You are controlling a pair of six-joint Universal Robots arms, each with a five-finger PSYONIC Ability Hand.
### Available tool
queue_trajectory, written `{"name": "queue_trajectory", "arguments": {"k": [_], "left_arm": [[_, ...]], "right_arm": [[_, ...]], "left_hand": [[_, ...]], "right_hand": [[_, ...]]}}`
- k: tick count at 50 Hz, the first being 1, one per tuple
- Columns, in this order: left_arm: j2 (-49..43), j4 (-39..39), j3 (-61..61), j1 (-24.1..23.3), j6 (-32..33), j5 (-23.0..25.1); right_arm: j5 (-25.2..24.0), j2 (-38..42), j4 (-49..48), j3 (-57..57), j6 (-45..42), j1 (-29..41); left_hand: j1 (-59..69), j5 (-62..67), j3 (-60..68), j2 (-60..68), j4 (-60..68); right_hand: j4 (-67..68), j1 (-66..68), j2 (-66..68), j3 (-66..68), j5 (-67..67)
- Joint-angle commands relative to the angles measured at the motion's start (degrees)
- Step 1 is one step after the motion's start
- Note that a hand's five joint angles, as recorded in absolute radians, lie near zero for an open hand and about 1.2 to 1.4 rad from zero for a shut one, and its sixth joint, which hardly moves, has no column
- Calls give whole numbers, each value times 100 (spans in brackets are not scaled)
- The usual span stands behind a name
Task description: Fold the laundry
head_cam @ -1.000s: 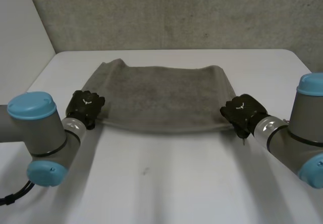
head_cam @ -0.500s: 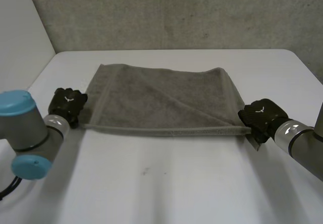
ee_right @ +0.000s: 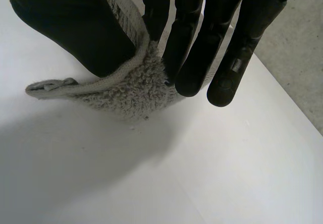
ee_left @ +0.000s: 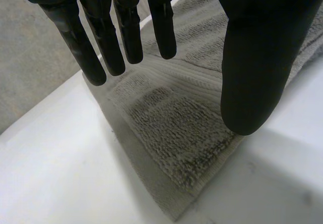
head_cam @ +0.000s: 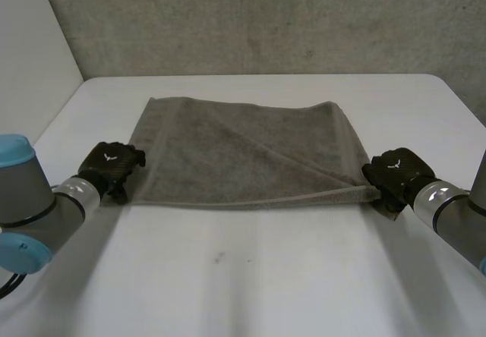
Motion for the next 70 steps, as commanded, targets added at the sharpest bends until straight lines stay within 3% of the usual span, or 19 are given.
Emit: {"name": "queue_trajectory", "arguments": {"k": [1, 7, 36, 47, 53, 70], "left_arm": [[53, -280, -99, -9, -7, -18], [228, -701, -204, -9, -16, -18], [-413, -500, 507, -61, -42, -18], [-589, -491, 912, -79, -243, -27], [-527, -465, 921, -79, -587, -36], [-589, -561, 824, -88, -534, -45]], "right_arm": [[0, 27, -7, -25, 189, -23], [0, 45, -8, -25, 224, -14], [0, 141, -8, 1, 224, -5], [0, 141, -8, 10, 224, -5], [0, 159, 1, 10, 224, 12], [0, 194, -8, -17, 233, 30]], "left_hand": [[393, 415, 397, 403, 413], [376, 398, 380, 386, 396], [1032, 1054, 1037, 1042, 1053], [2226, 2248, 2230, 2236, 2246], [2226, 2249, 2231, 2236, 2247], [2176, 2198, 2181, 2186, 2197]], "right_hand": [[1164, 2532, 1256, 1201, 1325], [1164, 2532, 1256, 1201, 1325], [1164, 2532, 1256, 1201, 1325], [1164, 2532, 1256, 1201, 1325], [1164, 2532, 1256, 1201, 1325], [1164, 2532, 1256, 1201, 1325]]}}
